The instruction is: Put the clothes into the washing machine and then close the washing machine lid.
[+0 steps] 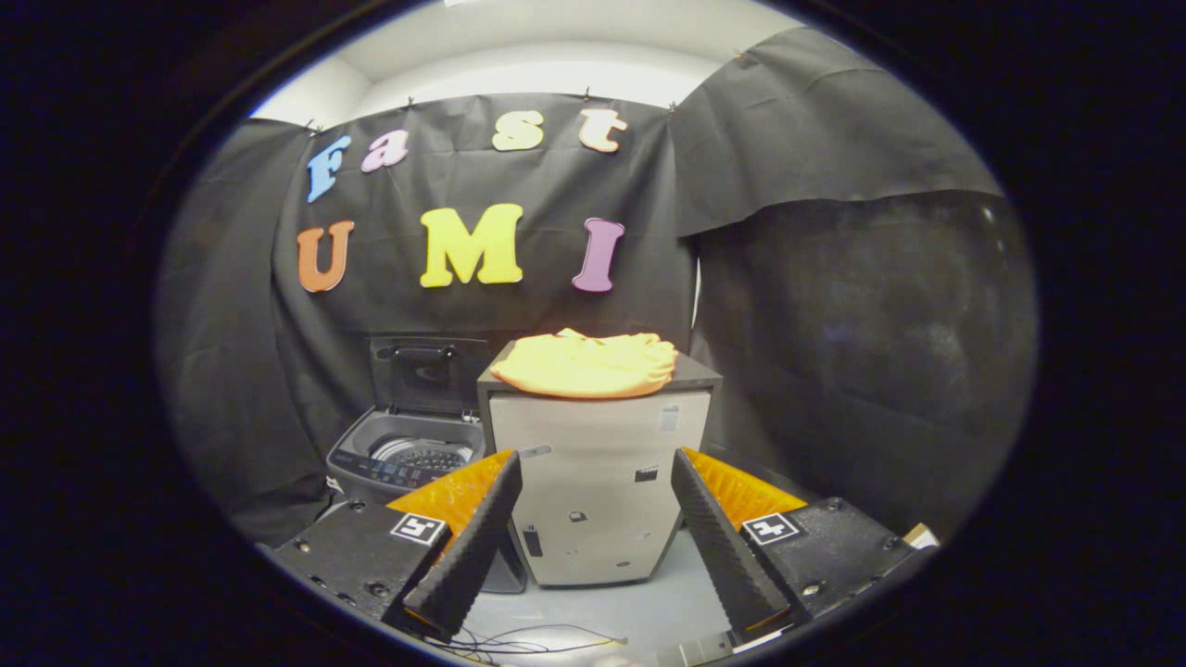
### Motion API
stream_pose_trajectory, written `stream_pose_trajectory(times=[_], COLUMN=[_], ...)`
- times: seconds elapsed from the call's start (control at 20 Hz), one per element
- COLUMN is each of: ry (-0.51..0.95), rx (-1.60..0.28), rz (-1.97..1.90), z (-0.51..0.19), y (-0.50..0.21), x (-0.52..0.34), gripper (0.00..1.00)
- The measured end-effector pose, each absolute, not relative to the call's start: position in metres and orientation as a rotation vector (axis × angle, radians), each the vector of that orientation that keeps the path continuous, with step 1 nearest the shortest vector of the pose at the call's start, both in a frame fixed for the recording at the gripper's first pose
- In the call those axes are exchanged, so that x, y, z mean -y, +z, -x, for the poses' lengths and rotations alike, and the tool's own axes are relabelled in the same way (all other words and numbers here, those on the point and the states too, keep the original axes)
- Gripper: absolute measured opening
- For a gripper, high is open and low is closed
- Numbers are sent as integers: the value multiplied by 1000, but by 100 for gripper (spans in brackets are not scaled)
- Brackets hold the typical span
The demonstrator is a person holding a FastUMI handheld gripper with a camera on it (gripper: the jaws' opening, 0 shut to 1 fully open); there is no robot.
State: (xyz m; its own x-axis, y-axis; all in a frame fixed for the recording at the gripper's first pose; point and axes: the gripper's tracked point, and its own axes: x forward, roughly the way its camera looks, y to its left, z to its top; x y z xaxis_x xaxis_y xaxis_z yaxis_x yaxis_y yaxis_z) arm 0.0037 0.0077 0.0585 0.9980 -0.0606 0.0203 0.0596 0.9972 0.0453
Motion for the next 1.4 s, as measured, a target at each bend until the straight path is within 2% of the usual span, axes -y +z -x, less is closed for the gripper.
stream_pose_trajectory(times=[0.3, 0.8, 1.15, 1.4], ry=[-107, -64, 4, 26], rx=[47, 20, -82, -197], rz=[-63, -91, -90, -65], z=[-45, -185, -295, -360], y=[129, 219, 243, 226], x=[12, 23, 10, 2], gripper=[100, 100, 100, 100])
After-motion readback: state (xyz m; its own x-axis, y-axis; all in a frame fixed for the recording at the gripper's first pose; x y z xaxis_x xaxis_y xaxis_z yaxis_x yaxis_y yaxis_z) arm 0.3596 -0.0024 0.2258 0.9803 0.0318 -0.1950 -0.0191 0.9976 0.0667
